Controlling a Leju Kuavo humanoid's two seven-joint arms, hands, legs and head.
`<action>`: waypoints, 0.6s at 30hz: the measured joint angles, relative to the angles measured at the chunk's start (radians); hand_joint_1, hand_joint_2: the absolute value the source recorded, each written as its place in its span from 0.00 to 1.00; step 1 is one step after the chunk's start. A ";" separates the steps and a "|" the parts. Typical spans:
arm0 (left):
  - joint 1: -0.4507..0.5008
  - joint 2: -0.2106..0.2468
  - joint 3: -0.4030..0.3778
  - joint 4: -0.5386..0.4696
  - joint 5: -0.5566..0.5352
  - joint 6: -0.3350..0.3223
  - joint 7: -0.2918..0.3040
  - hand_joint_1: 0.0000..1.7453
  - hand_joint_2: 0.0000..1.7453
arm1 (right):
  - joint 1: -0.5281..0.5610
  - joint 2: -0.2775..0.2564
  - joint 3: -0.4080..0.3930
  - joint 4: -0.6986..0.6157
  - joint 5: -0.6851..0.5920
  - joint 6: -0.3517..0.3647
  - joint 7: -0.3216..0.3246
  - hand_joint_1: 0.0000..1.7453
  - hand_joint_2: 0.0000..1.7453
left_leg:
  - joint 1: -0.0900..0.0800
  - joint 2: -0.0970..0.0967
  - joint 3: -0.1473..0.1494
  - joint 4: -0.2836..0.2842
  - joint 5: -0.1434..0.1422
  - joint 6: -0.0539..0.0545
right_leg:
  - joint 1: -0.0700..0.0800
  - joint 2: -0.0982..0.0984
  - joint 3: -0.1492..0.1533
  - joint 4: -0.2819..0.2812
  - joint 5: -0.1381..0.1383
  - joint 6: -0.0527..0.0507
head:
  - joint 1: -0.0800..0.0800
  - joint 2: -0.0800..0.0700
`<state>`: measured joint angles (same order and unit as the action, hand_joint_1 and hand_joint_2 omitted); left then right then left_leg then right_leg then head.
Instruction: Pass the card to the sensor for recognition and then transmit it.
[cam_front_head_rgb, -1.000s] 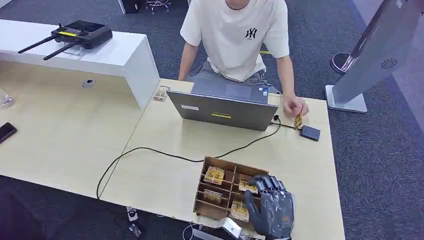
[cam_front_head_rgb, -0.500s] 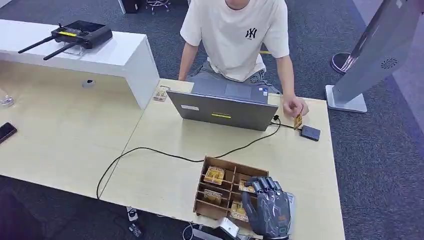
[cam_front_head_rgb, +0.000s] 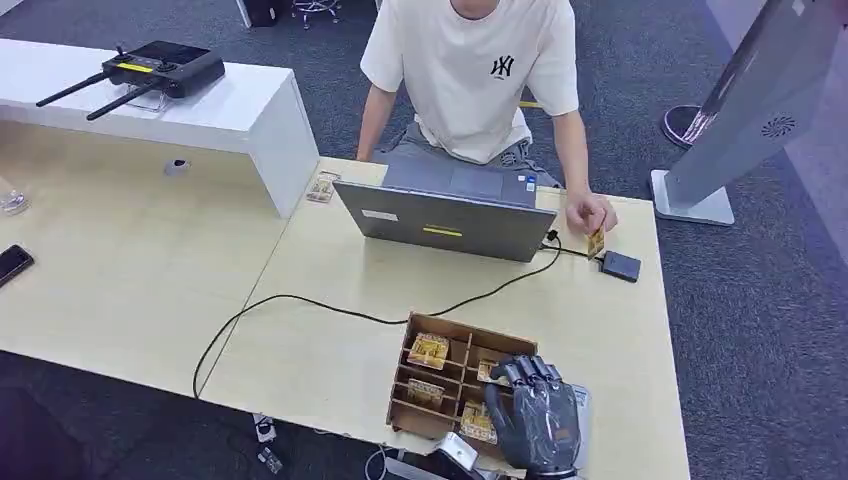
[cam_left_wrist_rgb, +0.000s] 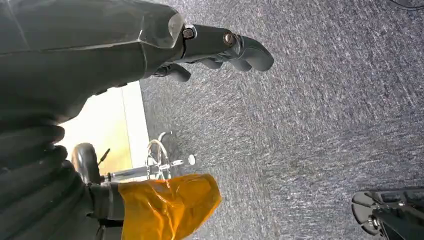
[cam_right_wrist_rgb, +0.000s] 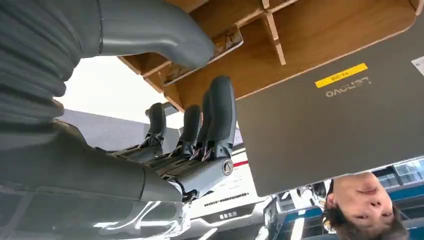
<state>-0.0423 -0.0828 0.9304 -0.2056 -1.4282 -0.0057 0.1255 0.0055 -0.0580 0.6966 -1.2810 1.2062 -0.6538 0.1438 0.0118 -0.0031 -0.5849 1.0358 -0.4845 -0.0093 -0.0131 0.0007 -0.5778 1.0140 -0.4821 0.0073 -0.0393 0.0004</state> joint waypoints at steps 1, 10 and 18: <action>0.000 0.000 0.000 0.000 -0.001 0.000 0.000 0.00 1.00 | 0.000 0.000 0.000 0.003 0.001 0.000 0.000 0.56 1.00 | 0.000 0.000 0.000 0.000 0.000 0.000 | 0.000 0.000 0.000 0.000 0.000 0.000 | 0.000 0.000; 0.000 0.000 0.000 0.000 -0.002 -0.003 0.000 0.00 1.00 | -0.004 0.000 -0.008 0.024 0.011 0.002 0.000 0.51 1.00 | 0.000 0.000 0.000 0.000 0.000 0.000 | 0.000 0.000 0.000 0.000 0.000 0.000 | 0.000 0.000; 0.000 0.000 0.000 0.000 -0.002 -0.004 0.000 0.00 1.00 | -0.004 0.000 -0.029 0.027 0.020 0.004 0.010 0.51 1.00 | 0.000 0.000 0.000 0.000 0.000 0.000 | 0.000 0.000 0.000 0.000 0.000 0.000 | 0.000 0.000</action>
<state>-0.0420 -0.0824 0.9304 -0.2056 -1.4305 -0.0099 0.1255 0.0013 -0.0580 0.6680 -1.2539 1.2261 -0.6500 0.1541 0.0118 -0.0031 -0.5849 1.0358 -0.4845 -0.0093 -0.0131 0.0007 -0.5778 1.0140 -0.4821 0.0073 -0.0389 0.0004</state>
